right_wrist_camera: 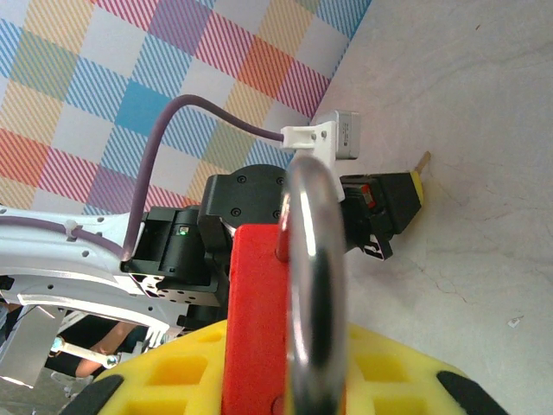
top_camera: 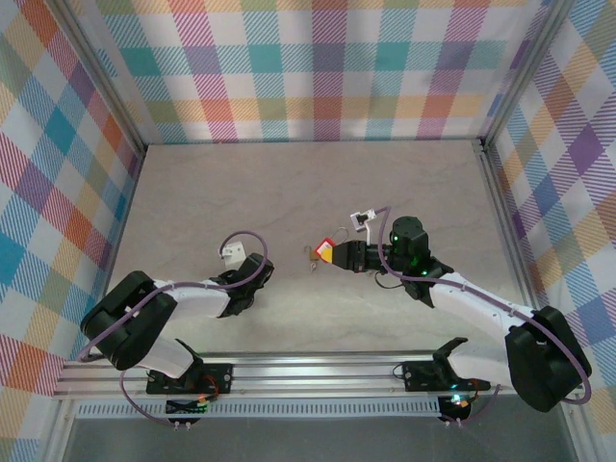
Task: Lock with the key
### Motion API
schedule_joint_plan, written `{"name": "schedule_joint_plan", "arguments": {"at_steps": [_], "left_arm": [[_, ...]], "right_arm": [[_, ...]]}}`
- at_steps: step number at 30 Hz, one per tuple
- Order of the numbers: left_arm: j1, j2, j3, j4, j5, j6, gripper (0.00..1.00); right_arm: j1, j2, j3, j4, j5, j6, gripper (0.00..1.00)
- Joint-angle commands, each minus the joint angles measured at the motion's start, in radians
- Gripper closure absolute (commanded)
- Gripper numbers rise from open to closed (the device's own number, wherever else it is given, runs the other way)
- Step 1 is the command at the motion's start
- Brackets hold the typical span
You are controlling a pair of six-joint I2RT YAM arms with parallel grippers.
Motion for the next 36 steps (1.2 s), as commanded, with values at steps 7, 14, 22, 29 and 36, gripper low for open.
{"name": "schedule_joint_plan", "arguments": {"at_steps": [7,14,22,29,36], "left_arm": [[-0.012,-0.038,-0.018,-0.107,0.036,0.002,0.75],[-0.012,-0.112,-0.004,-0.142,0.033,0.027,0.66],[-0.012,-0.296,0.056,-0.286,0.031,0.041,0.52],[-0.012,-0.583,0.143,-0.500,0.035,0.000,0.41],[-0.010,-0.728,0.266,-0.692,0.080,-0.006,0.20]], "right_arm": [[0.009,0.002,0.036,0.033,-0.018,-0.024,1.00],[0.009,0.008,0.041,0.021,-0.018,-0.027,1.00],[0.009,0.026,0.054,-0.004,-0.021,-0.037,1.00],[0.010,0.124,0.106,-0.033,-0.077,-0.048,1.00],[0.054,0.217,0.252,-0.259,-0.076,-0.175,1.00]]}}
